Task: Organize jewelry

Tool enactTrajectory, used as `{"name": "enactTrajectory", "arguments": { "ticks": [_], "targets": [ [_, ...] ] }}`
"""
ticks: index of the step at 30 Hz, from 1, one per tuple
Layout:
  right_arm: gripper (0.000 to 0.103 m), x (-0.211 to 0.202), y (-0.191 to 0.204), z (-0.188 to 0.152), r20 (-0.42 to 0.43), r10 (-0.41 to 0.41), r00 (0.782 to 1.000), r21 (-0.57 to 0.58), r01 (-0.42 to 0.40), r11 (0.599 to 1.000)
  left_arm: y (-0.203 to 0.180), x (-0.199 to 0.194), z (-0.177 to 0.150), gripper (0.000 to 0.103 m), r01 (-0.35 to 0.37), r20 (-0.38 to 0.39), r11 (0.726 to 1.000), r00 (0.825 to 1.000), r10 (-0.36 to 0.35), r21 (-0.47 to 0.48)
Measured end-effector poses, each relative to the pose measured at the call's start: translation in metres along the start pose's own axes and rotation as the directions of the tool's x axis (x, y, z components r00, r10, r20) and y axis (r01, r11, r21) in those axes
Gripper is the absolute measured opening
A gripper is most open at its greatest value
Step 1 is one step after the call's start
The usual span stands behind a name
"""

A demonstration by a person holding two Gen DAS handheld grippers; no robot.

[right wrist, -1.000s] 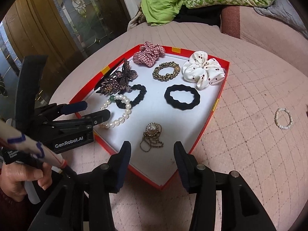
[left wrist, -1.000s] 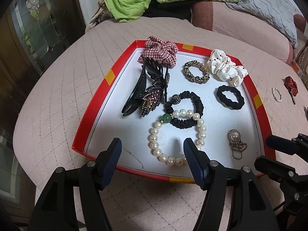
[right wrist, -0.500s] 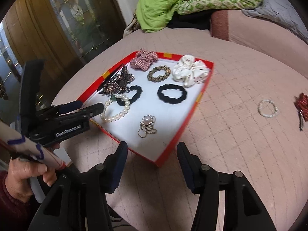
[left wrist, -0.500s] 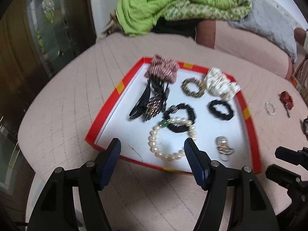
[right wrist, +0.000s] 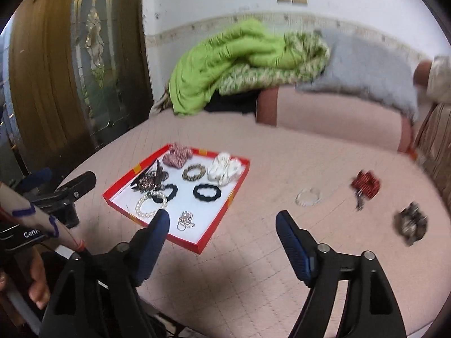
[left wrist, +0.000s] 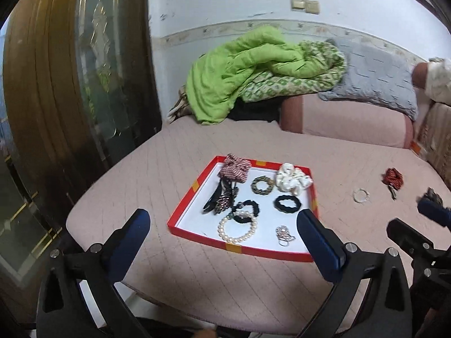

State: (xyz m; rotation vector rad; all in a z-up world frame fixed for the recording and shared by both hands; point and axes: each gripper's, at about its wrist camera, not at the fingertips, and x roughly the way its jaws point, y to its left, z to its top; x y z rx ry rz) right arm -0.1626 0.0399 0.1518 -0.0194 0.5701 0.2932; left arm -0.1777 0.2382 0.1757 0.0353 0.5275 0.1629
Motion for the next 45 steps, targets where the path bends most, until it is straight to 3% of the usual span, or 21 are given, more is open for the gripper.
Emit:
{"name": "enactTrajectory", "arguments": {
  "ticks": [3, 6, 10, 13, 17, 24, 34, 45],
  "targets": [
    [0.085, -0.021, 0.007, -0.003, 0.041, 0.002, 0.999, -0.012, -0.002, 1.000, -0.001, -0.017, -0.004, 0.103, -0.025, 0.033, 1.000, 0.999, 0.025, -0.014],
    [0.087, -0.032, 0.007, -0.005, 0.068, -0.003, 0.998, 0.009, 0.002, 1.000, 0.006, -0.028, -0.007, 0.103, -0.012, 0.049, 0.996, 0.999, 0.017, -0.094],
    [0.088, -0.031, -0.001, -0.006, 0.063, -0.032, 0.998, 0.041, 0.029, 0.999, 0.009, -0.021, -0.006, 0.103, -0.039, 0.008, 0.993, 0.999, 0.040, -0.115],
    [0.088, -0.024, -0.002, -0.008, 0.033, -0.021, 0.999, 0.055, 0.019, 0.998, 0.013, -0.012, -0.007, 0.103, -0.016, -0.044, 0.991, 0.999, 0.011, -0.129],
    [0.088, -0.022, 0.005, -0.012, 0.033, -0.005, 0.999, 0.023, 0.005, 1.000, 0.019, -0.005, -0.012, 0.103, -0.054, -0.050, 0.984, 0.998, 0.046, -0.170],
    [0.088, -0.009, 0.006, -0.018, -0.020, 0.023, 1.000, 0.031, -0.023, 0.999, 0.018, 0.003, -0.020, 0.103, -0.099, -0.058, 0.986, 0.994, 0.092, -0.135],
    [0.088, -0.005, 0.019, -0.024, -0.046, 0.032, 0.998, -0.024, -0.033, 0.999, 0.027, 0.012, -0.026, 0.103, -0.115, -0.101, 0.980, 0.990, 0.099, -0.164],
    [0.088, 0.001, 0.016, -0.024, -0.063, 0.017, 0.998, -0.021, -0.019, 1.000, 0.021, 0.019, -0.032, 0.103, -0.112, -0.119, 0.985, 0.988, 0.097, -0.128]
  ]
}}
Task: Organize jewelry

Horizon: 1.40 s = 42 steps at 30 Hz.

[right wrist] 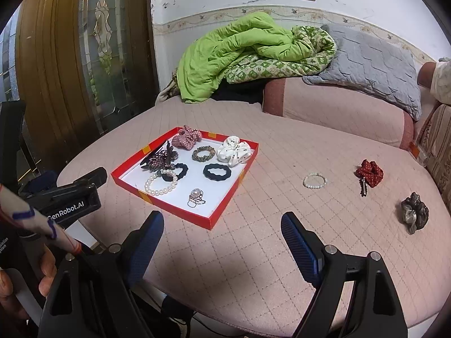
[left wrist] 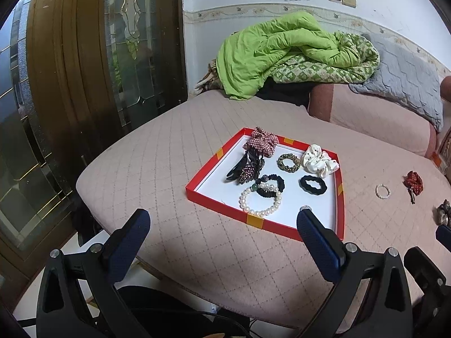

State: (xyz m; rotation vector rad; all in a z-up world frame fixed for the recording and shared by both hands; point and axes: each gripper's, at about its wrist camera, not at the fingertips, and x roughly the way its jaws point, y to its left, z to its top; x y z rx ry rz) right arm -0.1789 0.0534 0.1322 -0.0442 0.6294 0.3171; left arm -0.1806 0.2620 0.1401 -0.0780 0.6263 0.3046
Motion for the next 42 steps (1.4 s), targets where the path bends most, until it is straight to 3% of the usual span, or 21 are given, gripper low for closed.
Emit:
{"name": "enactTrajectory", "arguments": {
  "ticks": [15, 42],
  "targets": [
    [0.088, 0.004, 0.001, -0.002, -0.010, -0.005, 1.000, -0.002, 0.005, 1.000, -0.010, 0.002, -0.004, 0.103, -0.001, -0.018, 0.998, 1.000, 0.002, 0.055],
    [0.089, 0.008, -0.001, -0.004, -0.024, -0.008, 1.000, -0.009, 0.008, 1.000, -0.008, 0.009, -0.007, 0.103, -0.015, -0.034, 0.998, 0.999, 0.017, 0.068]
  ]
}}
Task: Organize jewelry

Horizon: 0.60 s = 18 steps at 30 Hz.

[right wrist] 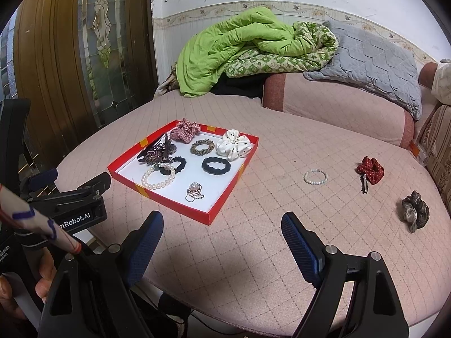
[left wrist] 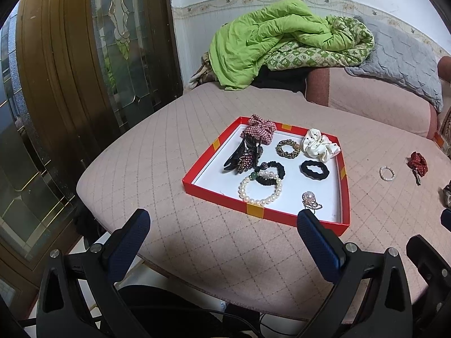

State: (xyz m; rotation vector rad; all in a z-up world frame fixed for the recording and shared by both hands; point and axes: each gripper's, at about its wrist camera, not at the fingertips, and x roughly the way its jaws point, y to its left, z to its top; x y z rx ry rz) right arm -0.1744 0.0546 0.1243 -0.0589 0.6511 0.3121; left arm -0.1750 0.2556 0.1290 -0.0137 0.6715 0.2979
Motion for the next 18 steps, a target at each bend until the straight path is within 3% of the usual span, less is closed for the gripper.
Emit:
{"name": "enactTrajectory", "arguments": {
  "ticks": [18],
  "targets": [
    [0.089, 0.0038, -0.0003, -0.0021, -0.015, -0.005, 1.000, 0.001, 0.005, 1.000, 0.0005, 0.0032, -0.0018, 0.103, 0.001, -0.007, 1.000, 1.000, -0.001, 0.001]
  ]
}}
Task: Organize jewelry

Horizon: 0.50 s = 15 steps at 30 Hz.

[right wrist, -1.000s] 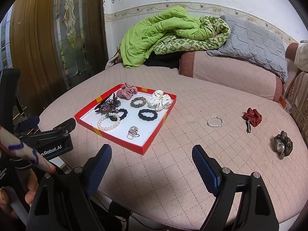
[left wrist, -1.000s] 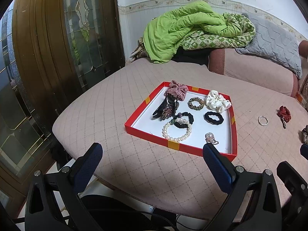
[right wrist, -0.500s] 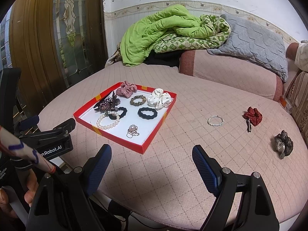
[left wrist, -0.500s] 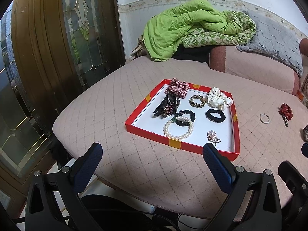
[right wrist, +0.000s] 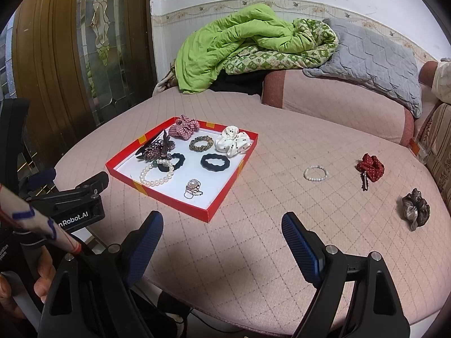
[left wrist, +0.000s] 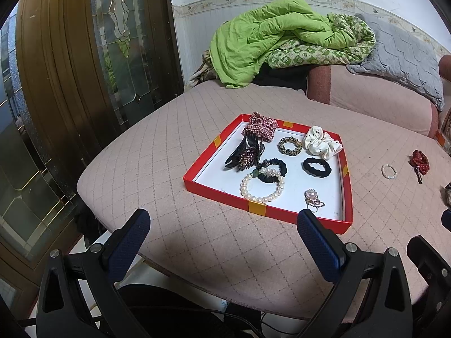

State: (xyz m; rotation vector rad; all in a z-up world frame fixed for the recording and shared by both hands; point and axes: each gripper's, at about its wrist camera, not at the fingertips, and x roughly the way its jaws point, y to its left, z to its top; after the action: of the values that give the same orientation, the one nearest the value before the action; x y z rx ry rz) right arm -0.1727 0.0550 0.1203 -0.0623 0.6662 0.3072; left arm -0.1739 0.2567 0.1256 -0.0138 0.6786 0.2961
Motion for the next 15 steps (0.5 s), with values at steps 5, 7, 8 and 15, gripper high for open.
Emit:
{"name": "enactTrajectory", "arguments": {
  "ticks": [5, 7, 8, 15],
  "targets": [
    [0.089, 0.0005, -0.0004, -0.0005, -0.001, 0.000, 1.000, 0.000, 0.000, 1.000, 0.0002, -0.0001, 0.0002, 0.103, 0.001, 0.000, 1.000, 1.000, -0.001, 0.003],
    [0.089, 0.0005, -0.0003, -0.0003, -0.001, 0.001, 1.000, 0.001, -0.001, 1.000, 0.0000, -0.0002, 0.0000, 0.103, -0.001, 0.002, 1.000, 1.000, 0.001, 0.002],
    [0.089, 0.0007, -0.0003, -0.0004, -0.001, 0.001, 1.000, 0.000, -0.001, 1.000, -0.0006, -0.0003, 0.0005, 0.103, 0.001, 0.000, 1.000, 1.000, -0.001, 0.001],
    [0.089, 0.0012, -0.0008, -0.0014, -0.003, 0.002, 1.000, 0.002, -0.002, 1.000, -0.0002, 0.0001, 0.0001, 0.103, -0.001, 0.000, 1.000, 1.000, 0.001, 0.002]
  ]
}}
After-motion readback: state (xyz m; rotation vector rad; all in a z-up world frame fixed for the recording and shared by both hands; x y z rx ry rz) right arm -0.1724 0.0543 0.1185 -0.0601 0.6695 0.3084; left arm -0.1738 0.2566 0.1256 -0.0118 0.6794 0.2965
